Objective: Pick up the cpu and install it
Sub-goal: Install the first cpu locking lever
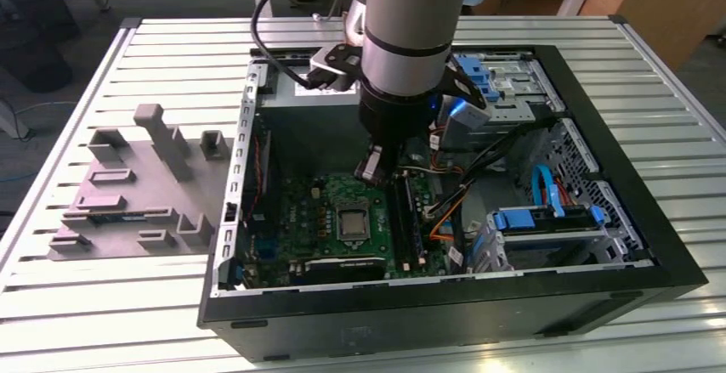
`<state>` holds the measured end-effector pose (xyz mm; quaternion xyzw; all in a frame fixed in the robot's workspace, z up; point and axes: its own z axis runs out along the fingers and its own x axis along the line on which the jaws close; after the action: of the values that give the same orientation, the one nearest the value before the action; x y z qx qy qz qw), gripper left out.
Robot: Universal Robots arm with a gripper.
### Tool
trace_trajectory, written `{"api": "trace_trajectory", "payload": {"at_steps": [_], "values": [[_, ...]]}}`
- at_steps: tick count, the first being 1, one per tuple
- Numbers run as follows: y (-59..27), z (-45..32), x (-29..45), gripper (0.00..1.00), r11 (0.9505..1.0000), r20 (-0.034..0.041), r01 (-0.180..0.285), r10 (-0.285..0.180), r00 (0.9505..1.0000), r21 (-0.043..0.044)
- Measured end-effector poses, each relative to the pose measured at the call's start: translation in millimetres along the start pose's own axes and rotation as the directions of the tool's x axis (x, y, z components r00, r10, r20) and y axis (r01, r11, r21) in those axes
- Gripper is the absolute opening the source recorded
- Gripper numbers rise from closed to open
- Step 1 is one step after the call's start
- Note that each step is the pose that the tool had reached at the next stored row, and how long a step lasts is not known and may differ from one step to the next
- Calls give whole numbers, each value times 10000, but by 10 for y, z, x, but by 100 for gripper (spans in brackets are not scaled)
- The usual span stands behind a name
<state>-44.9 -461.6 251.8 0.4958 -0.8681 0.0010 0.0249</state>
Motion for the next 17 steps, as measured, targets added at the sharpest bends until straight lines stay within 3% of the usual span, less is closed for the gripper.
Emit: {"api": "trace_trajectory", "payload": {"at_steps": [8,17], "values": [[9,-9,-142,11,10000,3,0,0,10000,2],[15,24,-227,11,10000,2,0,0,10000,2]]}}
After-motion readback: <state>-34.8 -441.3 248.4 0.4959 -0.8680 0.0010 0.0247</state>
